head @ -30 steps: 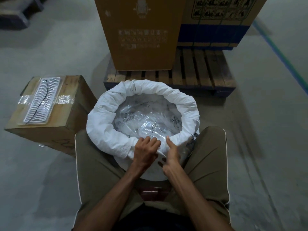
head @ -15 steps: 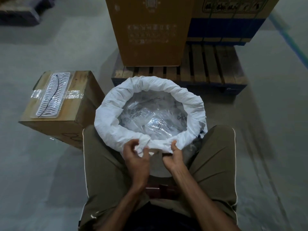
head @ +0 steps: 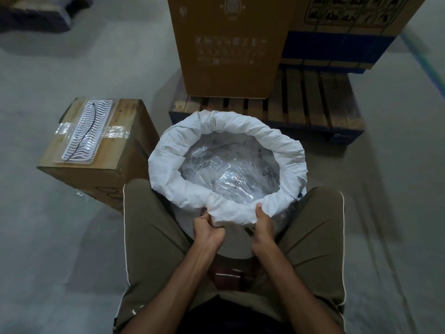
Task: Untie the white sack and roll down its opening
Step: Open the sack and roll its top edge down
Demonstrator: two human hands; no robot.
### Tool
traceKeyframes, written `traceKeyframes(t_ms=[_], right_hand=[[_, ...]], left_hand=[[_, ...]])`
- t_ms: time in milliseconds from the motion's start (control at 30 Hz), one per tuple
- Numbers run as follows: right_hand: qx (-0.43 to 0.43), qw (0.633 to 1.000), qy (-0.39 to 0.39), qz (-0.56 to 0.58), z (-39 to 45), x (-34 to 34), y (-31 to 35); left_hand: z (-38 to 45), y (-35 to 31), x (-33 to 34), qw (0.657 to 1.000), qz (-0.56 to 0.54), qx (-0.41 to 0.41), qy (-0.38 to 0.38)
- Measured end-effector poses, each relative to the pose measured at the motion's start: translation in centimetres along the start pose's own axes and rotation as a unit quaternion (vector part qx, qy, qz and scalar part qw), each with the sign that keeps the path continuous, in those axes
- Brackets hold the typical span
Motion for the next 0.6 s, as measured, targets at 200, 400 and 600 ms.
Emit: traceKeyframes(t_ms=[200,400,600], right_hand=[[-0.495,0.820,-0.147,-0.247,-8.9,-3.2,8.3],[-0.655,0.668,-0.034,-0.351,-11.5,-0.3,9.1],[-0.483,0.569,0.323,-0.582,-6.7,5.5,6.0]], left_hand=[[1.5,-0.4,-0.2,1.000,-0.003,-0.007,0.029],[3.3,-1.8,-0.7,0.998,0.037,0.013,0.050],[4.1,-2.4,0.1,0.987,-0.013,0.005,0.160]])
Point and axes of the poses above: each hand's wrist, its own z-axis towards the middle knuckle, its own x-axis out of the palm, y = z × x, the point moved 8 cm from there along z, towards the middle knuckle, and after that the axes turned 12 degrees about -y, right-handed, at the moved point
